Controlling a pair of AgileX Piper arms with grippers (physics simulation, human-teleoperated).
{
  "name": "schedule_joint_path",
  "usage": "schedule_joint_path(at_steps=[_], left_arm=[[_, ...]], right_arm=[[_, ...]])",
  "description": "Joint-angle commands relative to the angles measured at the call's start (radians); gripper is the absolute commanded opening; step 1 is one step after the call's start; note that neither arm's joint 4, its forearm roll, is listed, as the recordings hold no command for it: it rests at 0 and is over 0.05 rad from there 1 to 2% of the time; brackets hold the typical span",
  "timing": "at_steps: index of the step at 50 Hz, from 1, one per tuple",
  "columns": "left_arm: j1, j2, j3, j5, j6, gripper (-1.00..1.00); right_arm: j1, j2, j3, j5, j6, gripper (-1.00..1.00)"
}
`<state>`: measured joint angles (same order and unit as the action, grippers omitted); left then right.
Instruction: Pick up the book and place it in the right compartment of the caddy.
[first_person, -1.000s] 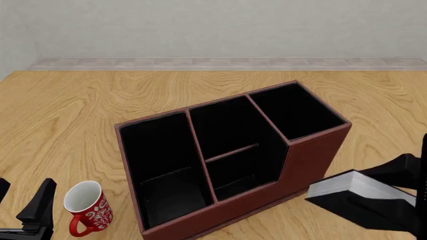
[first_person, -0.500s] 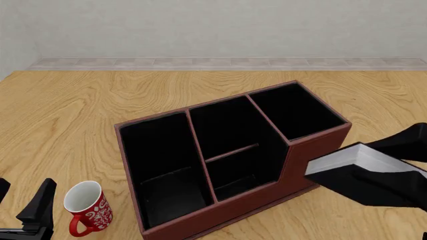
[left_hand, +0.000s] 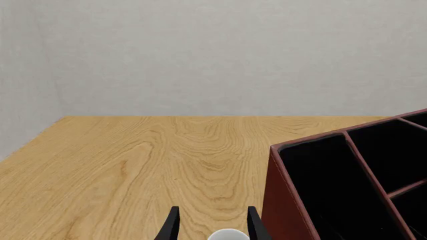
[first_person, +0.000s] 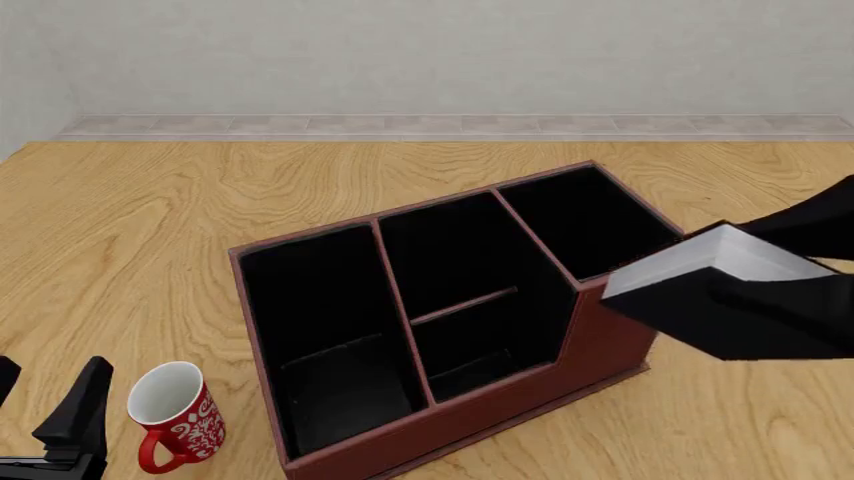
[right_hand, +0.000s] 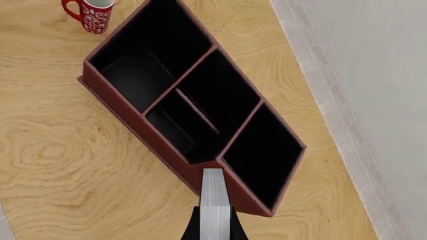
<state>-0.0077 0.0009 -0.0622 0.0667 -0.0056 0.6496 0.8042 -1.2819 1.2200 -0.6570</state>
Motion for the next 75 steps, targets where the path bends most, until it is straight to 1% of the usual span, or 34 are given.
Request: schedule_joint_path(at_steps=[1, 13, 20, 30, 43, 54, 60, 67, 71, 75], left_arm=[[0.0, 0.0, 0.0, 0.0, 0.0, 1.0], [0.0, 0.0, 0.0, 0.0, 0.0, 1.0], [0.0, 0.0, 0.0, 0.0, 0.0, 1.0], [0.0, 0.0, 0.0, 0.0, 0.0, 1.0], [0.0, 0.0, 0.0, 0.0, 0.0, 1.0], [0.0, 0.0, 0.0, 0.0, 0.0, 1.0], [0.0, 0.0, 0.0, 0.0, 0.0, 1.0], [0.0, 0.0, 0.0, 0.0, 0.0, 1.0], [0.0, 0.0, 0.0, 0.0, 0.0, 1.0], [0.0, 0.0, 0.0, 0.0, 0.0, 1.0]], right_arm=[[-0.008, 0.033, -0.072, 0.0, 0.0, -1.0], [0.004, 0.075, -0.133, 0.0, -0.001, -1.0], [-0.003, 0.104, -0.177, 0.0, -0.012, -1.0], [-0.014, 0.147, -0.222, 0.0, -0.037, -1.0], [-0.022, 0.198, -0.267, 0.0, -0.054, -1.0], [-0.031, 0.284, -0.339, 0.0, -0.068, -1.0], [-0.027, 0.33, -0.379, 0.0, -0.066, -1.0], [-0.022, 0.373, -0.401, -0.001, -0.064, -1.0], [-0.038, 0.394, -0.417, 0.0, -0.076, -1.0], [-0.035, 0.412, -0.433, 0.0, -0.072, -1.0]])
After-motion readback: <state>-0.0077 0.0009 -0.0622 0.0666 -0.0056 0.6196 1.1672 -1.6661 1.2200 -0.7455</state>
